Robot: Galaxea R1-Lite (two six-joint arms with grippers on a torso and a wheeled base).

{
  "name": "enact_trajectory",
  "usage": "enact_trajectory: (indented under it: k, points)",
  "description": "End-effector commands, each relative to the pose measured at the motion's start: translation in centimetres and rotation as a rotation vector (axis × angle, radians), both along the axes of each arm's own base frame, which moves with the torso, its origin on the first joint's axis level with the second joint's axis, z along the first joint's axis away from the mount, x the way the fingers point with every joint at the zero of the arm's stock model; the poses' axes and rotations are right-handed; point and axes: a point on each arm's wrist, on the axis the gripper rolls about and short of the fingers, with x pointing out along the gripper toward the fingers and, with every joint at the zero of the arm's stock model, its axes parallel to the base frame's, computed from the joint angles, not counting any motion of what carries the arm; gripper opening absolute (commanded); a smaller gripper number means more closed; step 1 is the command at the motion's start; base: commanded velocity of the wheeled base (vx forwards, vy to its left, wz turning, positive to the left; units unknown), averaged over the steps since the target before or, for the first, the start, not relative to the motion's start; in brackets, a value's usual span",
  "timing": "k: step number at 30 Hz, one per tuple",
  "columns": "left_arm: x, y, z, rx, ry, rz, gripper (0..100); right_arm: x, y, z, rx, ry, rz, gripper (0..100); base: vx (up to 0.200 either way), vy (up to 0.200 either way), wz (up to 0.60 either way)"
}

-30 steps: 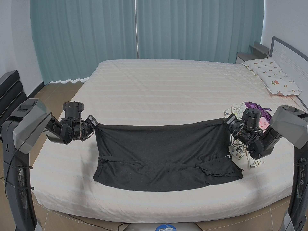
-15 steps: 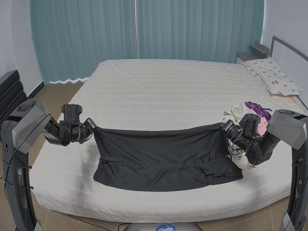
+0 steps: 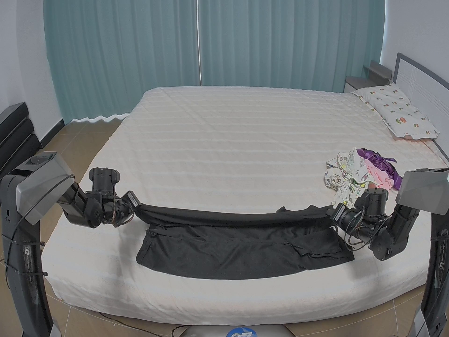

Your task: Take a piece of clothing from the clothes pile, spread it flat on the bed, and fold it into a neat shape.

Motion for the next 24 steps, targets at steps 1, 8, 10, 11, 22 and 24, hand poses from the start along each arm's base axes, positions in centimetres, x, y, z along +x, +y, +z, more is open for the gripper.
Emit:
enact_trajectory:
  k: [1,8,10,11,22,24]
  points:
    - [-1.4,0.0,-1.5,0.026,0.055,-0.023,0,-1.5,0.0,-1.4,-0.031,0.073,0.021,0,0.000,0.000,0.00]
    - [-2.9,-0.4,-2.8,0.086,0.109,-0.085,0,-2.5,-0.1,-2.8,-0.104,0.124,0.054,0,0.000,0.000,0.00]
    - [-3.0,-0.4,-2.9,0.097,0.112,-0.096,0,-2.5,-0.1,-2.8,-0.116,0.123,0.057,0,0.000,0.000,0.00]
    - [-3.2,-0.5,-3.0,0.100,0.121,-0.098,0,-2.6,0.0,-2.9,-0.120,0.127,0.061,0,0.000,0.000,0.00]
    - [-4.8,-0.7,-2.7,0.113,0.150,-0.110,100,-2.7,-0.6,-1.5,-0.106,0.094,0.029,100,0.000,0.000,0.00]
    - [-5.1,-0.6,-2.1,0.105,0.143,-0.108,100,-2.9,-1.0,-1.2,-0.095,0.097,0.012,100,0.000,0.000,0.00]
